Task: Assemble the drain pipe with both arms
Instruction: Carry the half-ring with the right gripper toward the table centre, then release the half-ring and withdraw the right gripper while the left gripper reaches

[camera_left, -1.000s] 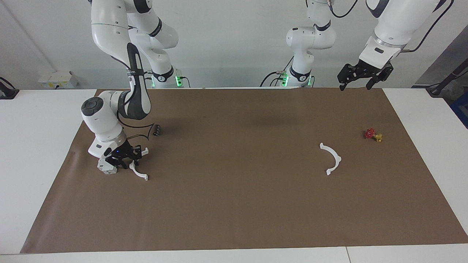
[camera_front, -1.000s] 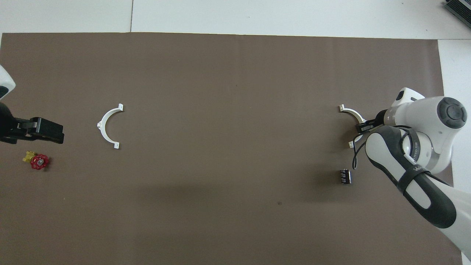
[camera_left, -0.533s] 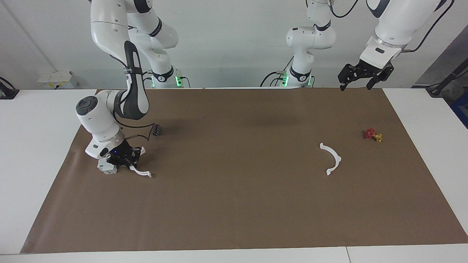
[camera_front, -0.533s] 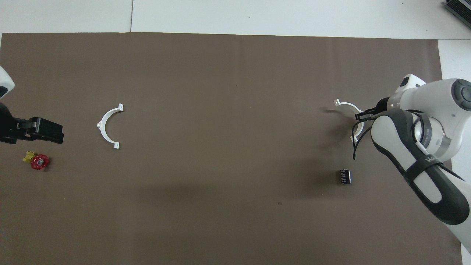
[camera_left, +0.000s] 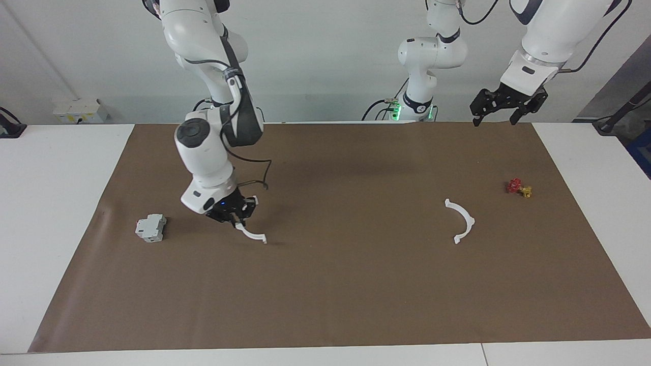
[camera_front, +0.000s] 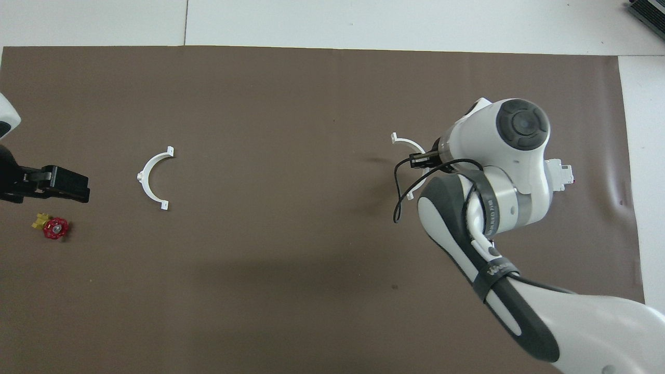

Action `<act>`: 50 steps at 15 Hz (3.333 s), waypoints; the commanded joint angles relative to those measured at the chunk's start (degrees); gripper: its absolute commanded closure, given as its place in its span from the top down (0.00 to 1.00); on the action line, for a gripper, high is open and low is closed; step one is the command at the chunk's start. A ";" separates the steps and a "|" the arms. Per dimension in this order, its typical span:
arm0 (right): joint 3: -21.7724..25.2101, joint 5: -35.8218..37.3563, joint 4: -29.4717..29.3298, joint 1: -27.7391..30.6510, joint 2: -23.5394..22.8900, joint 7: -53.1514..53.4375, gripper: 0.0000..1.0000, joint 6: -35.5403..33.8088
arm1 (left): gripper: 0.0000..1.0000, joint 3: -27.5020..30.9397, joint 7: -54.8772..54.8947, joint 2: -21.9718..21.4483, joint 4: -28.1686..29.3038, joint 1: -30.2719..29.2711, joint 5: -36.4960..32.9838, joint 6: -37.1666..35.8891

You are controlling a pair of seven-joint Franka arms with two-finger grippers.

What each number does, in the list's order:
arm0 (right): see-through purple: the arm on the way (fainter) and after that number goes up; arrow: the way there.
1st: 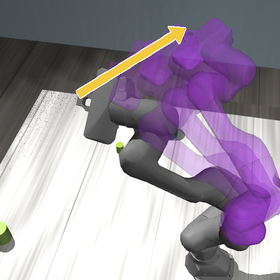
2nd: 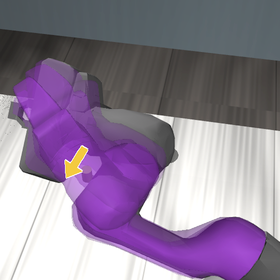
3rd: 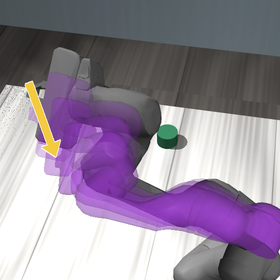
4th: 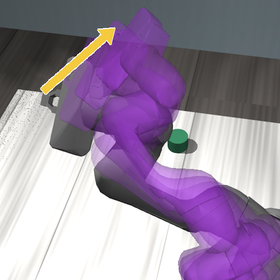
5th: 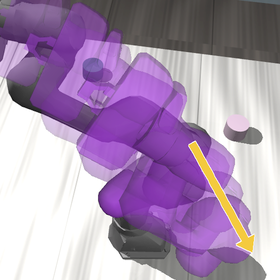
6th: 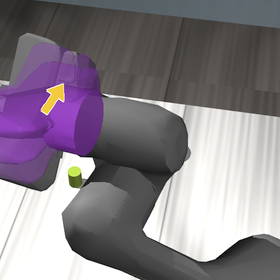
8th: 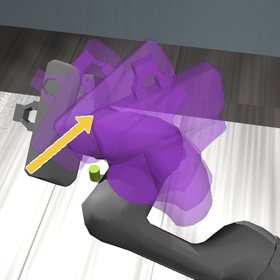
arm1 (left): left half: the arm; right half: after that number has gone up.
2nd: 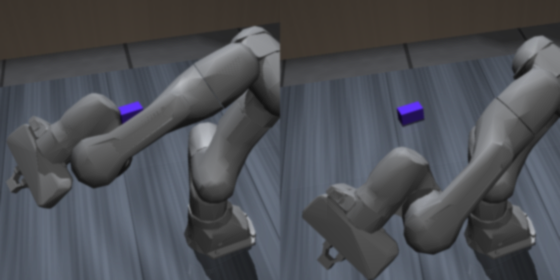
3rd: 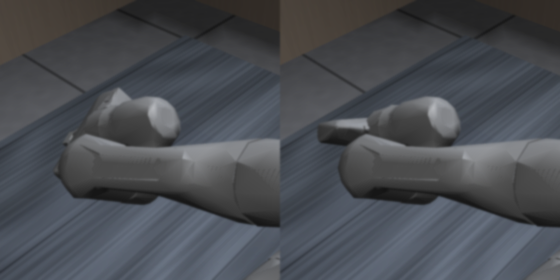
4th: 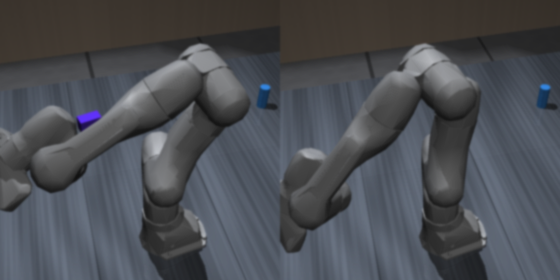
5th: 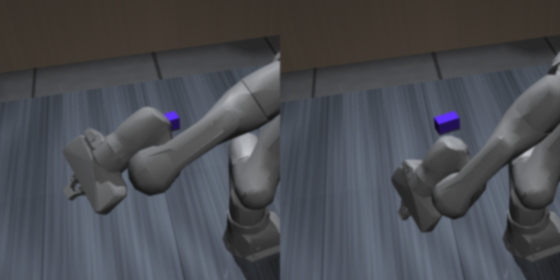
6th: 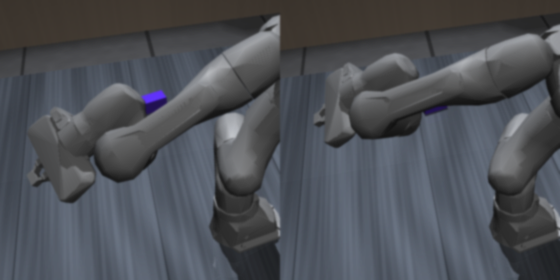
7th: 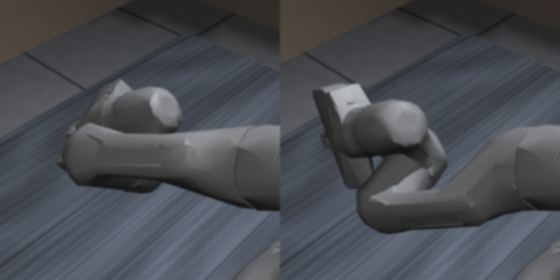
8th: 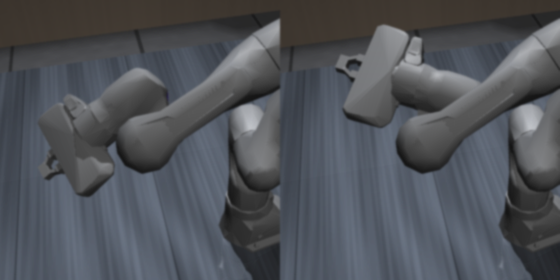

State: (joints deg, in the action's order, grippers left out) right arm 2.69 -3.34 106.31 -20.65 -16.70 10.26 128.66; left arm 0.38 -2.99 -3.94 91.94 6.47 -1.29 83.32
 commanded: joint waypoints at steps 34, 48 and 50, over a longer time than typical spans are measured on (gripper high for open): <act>1.36 5.71 -9.81 3.05 2.80 9.99 1.00 -12.37 | 1.00 0.06 -0.43 1.55 14.93 -2.43 -0.73 27.67; 1.53 6.32 -16.02 19.86 14.24 -15.19 1.00 -39.77 | 1.00 0.06 -6.03 6.47 35.50 -4.72 -0.20 54.74; 1.45 7.64 -17.71 19.51 14.32 -15.19 1.00 -41.83 | 1.00 0.14 -14.98 11.13 35.24 -1.39 -0.20 60.71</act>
State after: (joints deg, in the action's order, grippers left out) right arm 4.90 2.44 91.43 -1.21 -2.17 -4.05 89.59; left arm 0.19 -10.63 3.29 126.62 1.97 -1.27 138.43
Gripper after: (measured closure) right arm 0.000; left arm 0.000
